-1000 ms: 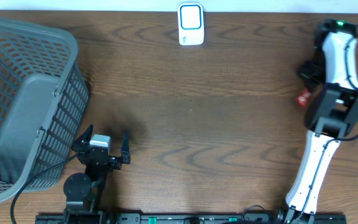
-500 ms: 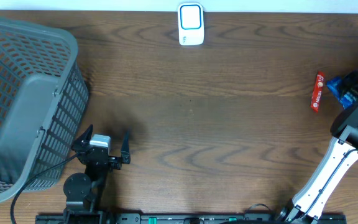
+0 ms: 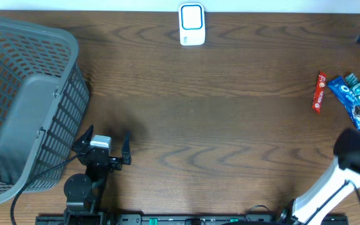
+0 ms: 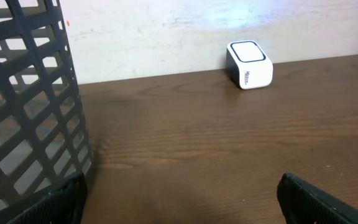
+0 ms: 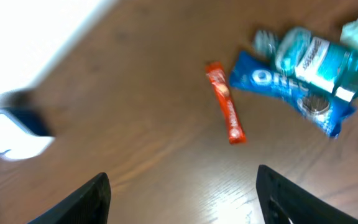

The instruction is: Scan the item barcode

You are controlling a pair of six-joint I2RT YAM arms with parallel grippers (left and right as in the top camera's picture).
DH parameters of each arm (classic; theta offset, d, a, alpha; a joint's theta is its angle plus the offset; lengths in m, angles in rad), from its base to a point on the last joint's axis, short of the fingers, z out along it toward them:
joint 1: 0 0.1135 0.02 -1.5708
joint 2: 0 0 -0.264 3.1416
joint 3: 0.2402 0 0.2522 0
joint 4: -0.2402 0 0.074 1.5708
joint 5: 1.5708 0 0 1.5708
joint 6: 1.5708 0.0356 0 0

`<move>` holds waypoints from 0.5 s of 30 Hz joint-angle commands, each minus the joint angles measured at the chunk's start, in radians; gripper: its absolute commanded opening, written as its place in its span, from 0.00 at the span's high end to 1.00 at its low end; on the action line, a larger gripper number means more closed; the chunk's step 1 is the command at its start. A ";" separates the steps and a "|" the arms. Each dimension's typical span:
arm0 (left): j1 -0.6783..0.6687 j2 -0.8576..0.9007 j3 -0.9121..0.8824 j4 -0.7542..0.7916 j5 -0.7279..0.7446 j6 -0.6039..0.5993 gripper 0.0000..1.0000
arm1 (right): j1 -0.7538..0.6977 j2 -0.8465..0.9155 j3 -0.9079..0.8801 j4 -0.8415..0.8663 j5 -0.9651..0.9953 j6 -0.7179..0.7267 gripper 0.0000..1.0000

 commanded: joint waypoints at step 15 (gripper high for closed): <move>0.004 0.000 -0.028 -0.010 0.016 0.009 0.02 | 0.015 -0.676 0.019 -0.008 -0.123 -0.068 0.01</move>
